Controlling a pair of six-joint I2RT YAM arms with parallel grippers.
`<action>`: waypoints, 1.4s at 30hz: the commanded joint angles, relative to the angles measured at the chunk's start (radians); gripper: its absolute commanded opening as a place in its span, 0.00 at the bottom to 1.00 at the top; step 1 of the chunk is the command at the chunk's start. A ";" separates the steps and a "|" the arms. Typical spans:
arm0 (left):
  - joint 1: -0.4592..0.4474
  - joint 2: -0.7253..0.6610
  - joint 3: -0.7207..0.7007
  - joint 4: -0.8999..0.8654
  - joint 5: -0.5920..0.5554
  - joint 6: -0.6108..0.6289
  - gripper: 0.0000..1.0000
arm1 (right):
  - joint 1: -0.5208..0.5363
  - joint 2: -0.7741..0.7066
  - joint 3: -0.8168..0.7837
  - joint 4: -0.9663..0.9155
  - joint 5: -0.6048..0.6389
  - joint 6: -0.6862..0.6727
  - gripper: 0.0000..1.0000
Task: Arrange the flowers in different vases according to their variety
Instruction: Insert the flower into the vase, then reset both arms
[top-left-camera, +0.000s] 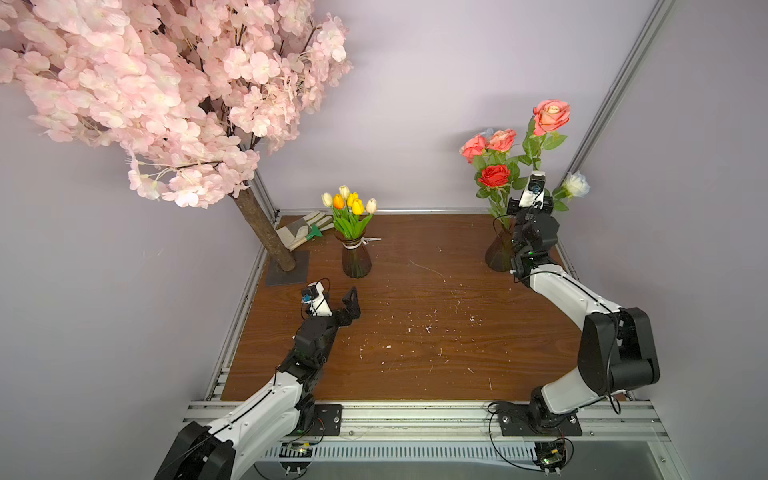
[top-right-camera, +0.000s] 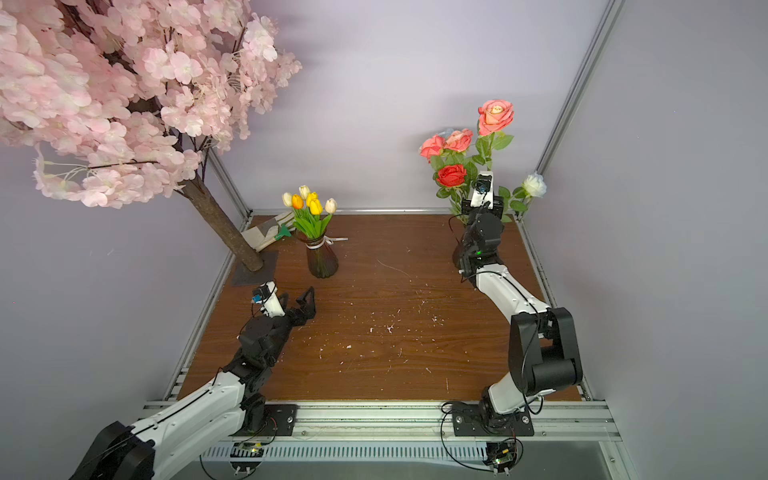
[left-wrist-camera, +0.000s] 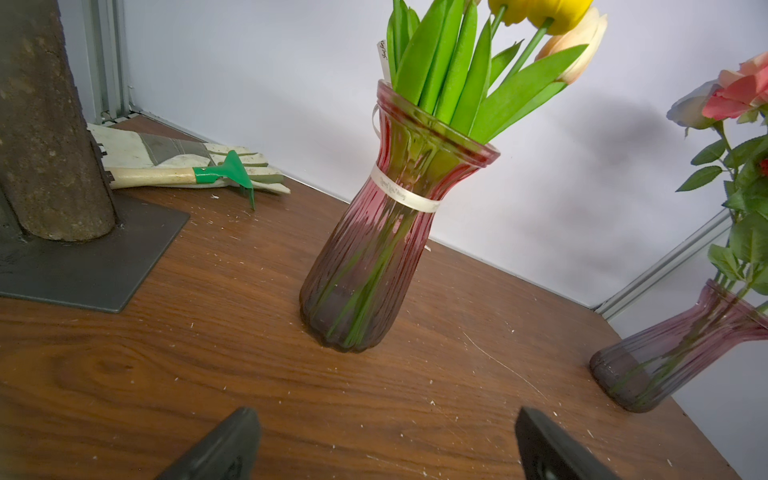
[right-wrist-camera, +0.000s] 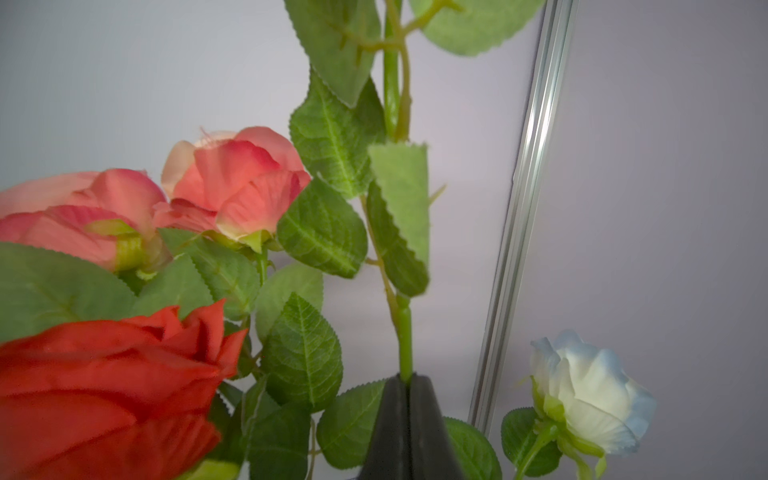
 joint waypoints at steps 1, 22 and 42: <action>0.009 0.008 -0.004 0.037 0.030 0.013 1.00 | -0.006 -0.024 -0.003 0.070 -0.020 0.052 0.00; 0.007 0.011 -0.015 0.172 0.312 0.080 1.00 | 0.003 -0.436 -0.323 -0.345 -0.251 0.407 0.99; -0.007 -0.528 -0.021 -0.334 0.291 -0.123 1.00 | 0.030 -0.966 -0.647 -0.694 -0.663 0.573 0.99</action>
